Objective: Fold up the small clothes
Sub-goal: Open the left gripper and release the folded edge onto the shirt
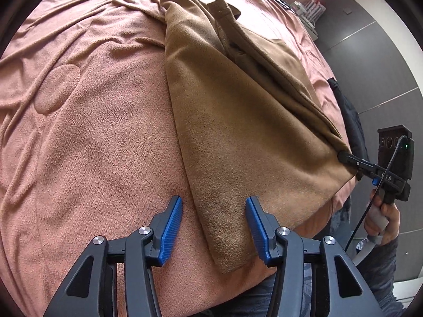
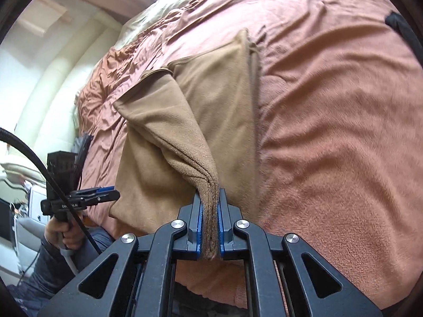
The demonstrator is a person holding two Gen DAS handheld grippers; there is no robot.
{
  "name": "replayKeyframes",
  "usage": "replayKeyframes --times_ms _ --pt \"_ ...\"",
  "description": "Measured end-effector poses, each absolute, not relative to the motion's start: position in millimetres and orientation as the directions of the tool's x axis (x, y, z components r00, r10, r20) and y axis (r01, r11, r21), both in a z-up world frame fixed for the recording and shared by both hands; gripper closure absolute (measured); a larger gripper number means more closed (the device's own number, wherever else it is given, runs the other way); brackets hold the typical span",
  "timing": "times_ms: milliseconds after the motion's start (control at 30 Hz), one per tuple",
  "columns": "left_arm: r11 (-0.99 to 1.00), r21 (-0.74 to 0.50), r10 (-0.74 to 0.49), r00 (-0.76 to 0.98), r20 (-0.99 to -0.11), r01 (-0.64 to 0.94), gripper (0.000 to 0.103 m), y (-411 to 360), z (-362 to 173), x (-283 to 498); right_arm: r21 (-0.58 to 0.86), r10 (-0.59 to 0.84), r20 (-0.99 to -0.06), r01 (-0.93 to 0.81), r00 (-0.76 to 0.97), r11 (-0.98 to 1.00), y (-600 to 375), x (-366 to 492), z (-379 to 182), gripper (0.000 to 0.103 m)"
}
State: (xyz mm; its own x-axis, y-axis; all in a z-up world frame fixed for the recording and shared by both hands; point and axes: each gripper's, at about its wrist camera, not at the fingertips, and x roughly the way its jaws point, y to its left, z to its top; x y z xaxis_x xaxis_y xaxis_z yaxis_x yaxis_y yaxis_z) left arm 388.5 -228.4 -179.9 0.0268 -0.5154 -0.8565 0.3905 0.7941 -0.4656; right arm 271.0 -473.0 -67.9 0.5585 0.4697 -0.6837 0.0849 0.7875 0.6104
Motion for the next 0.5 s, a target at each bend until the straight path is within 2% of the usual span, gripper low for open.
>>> replayKeyframes --times_ms 267,400,500 --pt "0.777 -0.493 -0.539 0.009 -0.842 0.392 0.054 -232 -182 389 0.623 0.484 -0.676 0.079 0.556 0.779 -476 260 -77 0.098" --pt "0.784 -0.459 -0.509 0.011 -0.861 0.417 0.054 -240 -183 388 0.62 0.467 -0.675 0.094 0.572 0.779 -478 259 -77 0.1" --pt "0.789 -0.446 -0.497 0.012 -0.868 0.423 0.063 -242 -185 389 0.613 0.457 -0.677 0.098 0.577 0.784 -473 256 -74 0.101"
